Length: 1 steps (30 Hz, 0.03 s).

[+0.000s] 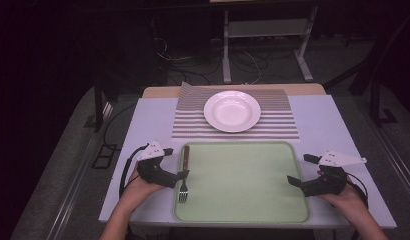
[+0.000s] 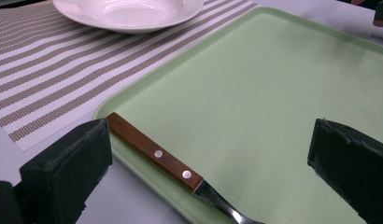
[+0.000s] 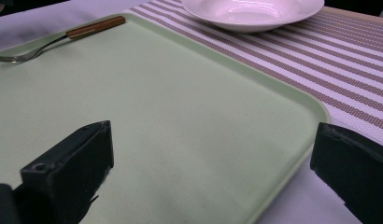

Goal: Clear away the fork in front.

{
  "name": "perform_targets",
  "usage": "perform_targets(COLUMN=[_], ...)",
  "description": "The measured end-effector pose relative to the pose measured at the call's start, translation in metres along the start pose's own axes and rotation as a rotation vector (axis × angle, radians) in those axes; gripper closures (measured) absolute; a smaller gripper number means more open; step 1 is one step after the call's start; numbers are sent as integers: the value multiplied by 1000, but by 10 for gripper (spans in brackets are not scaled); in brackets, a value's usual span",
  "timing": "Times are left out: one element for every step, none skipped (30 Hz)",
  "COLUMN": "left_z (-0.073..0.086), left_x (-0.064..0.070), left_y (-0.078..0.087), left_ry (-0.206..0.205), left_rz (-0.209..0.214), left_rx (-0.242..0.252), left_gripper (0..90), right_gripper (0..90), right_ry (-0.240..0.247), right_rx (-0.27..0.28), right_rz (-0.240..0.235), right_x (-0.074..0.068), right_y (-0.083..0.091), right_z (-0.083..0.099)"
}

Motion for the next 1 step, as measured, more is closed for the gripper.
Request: perform_targets(left_z=[0], left_x=[0], left_y=[0], left_ry=[1], left_rz=[2], left_rx=[1], left_gripper=[0], right_gripper=[0], right_ry=[0], right_rx=[0], right_rz=[0], right_x=[0], right_y=[0], right_z=[0])
Point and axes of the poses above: each handheld gripper's, and its own axes: y roughly backward along the jaws, z roughly out of its underside, x roughly to its right, the point moved 3 cm from there along -y, roughly forward along the jaws, and after that the axes turned 7 degrees about -z, right-handed, at the moved point
